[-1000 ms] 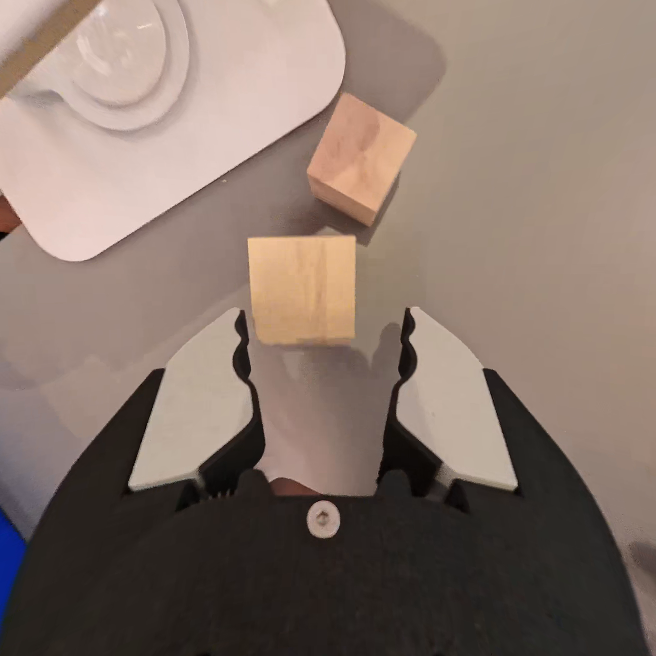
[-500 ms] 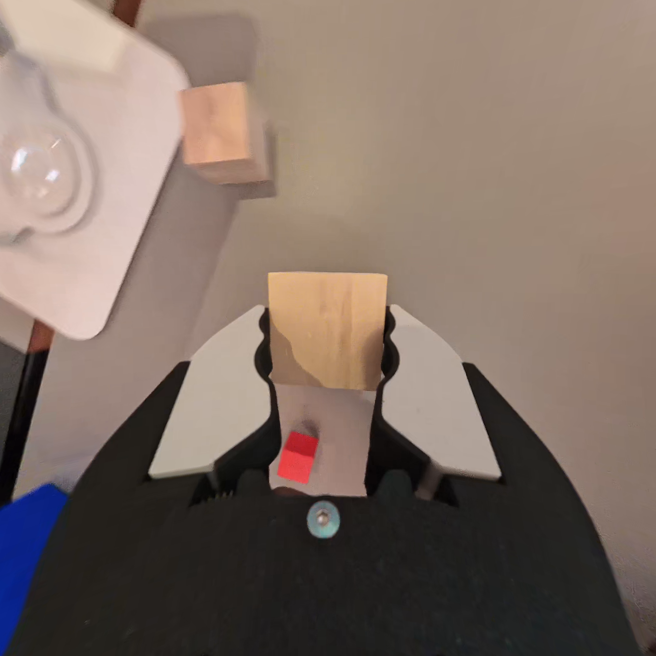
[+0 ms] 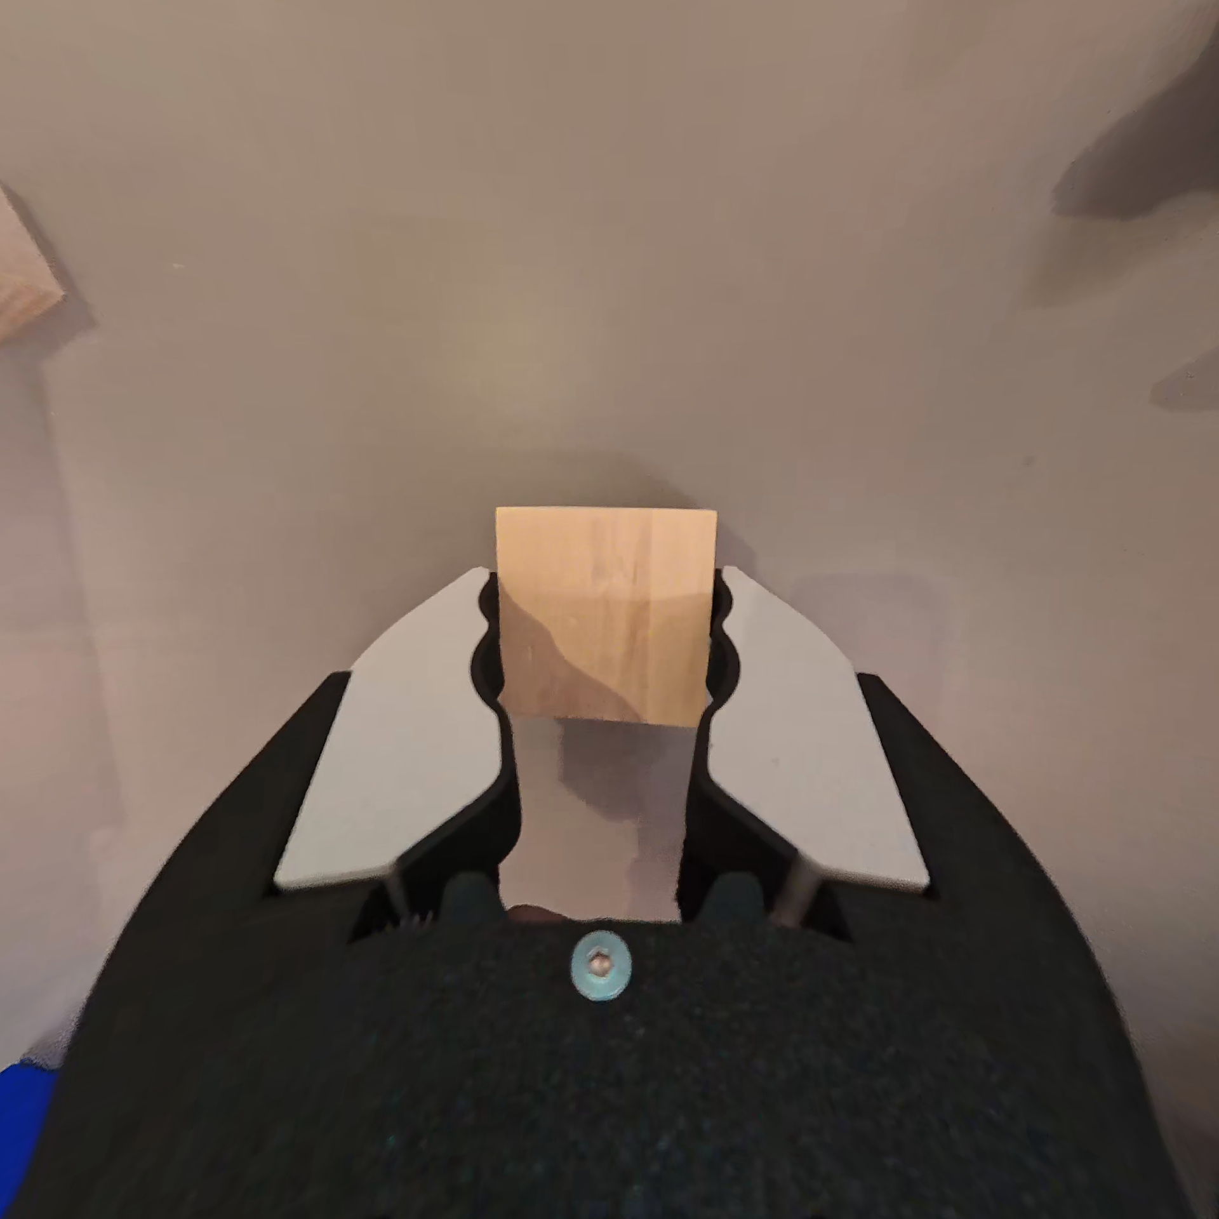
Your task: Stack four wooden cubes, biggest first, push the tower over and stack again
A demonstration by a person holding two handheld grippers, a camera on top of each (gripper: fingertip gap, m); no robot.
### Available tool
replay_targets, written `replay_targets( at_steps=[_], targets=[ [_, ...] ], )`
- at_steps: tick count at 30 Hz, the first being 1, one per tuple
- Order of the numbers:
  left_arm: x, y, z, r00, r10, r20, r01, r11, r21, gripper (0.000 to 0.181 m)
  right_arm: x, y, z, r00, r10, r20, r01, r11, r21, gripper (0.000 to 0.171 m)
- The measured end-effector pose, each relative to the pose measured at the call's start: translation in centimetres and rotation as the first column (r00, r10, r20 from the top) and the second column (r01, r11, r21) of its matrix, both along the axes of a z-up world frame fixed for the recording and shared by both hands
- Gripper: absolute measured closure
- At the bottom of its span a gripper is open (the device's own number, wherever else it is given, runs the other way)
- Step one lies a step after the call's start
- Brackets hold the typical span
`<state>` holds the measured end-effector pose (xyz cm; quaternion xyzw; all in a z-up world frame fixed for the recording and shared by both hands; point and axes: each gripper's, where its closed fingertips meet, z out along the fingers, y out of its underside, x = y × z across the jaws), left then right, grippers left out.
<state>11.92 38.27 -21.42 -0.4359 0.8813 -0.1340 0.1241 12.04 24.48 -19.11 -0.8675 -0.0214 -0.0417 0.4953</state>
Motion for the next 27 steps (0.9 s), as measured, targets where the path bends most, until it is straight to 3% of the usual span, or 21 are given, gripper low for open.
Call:
replay_targets(
  at_steps=[6, 10, 12, 15, 18, 21, 23, 27],
  targets=[
    [-0.1, -0.3, -0.4, 0.998, 0.003, 0.058, -0.004, 1.0, 0.02, 0.121, 0.7, -0.2, -0.5, 1.0, -0.02, -0.008, 0.02, 1.0, -0.02, 0.113],
    [-1.2, -1.2, 2.2, 0.979, 0.086, 0.185, -0.082, 0.996, -0.028, 0.093, 0.6, -0.2, -1.0, 1.0, -0.024, -0.009, 0.024, 0.999, -0.04, 0.112],
    [-2.4, -1.9, 4.7, 0.934, 0.172, 0.312, -0.155, 0.985, -0.079, 0.088, 0.6, -0.1, -1.2, 1.0, -0.024, -0.006, 0.024, 0.999, -0.046, 0.112],
    [-5.4, -2.4, 7.7, 0.777, 0.402, 0.485, -0.327, 0.916, -0.234, 0.088, 0.5, -0.1, -1.3, 1.0, -0.026, 0.004, 0.026, 0.998, -0.051, 0.112],
    [-9.7, -1.5, 7.3, 0.533, 0.647, 0.544, -0.516, 0.759, -0.397, 0.087, 0.6, -0.2, -1.3, 0.999, -0.032, 0.01, 0.032, 0.998, -0.053, 0.112],
    [-14.0, -0.4, 6.0, 0.295, 0.773, 0.562, -0.617, 0.603, -0.506, 0.09, 0.8, 0.0, -1.4, 0.999, -0.036, 0.018, 0.037, 0.998, -0.06, 0.112],
    [-16.1, -0.3, 5.3, 0.2, 0.812, 0.548, -0.628, 0.535, -0.565, 0.091, 1.4, 0.6, -1.3, 0.999, -0.038, 0.037, 0.04, 0.998, -0.057, 0.112],
    [-18.1, 0.1, 6.2, 0.101, 0.807, 0.581, -0.612, 0.511, -0.604, 0.099, 5.0, 5.3, 1.3, 0.999, -0.021, 0.039, 0.023, 0.999, -0.049, 0.111]
  ],
)
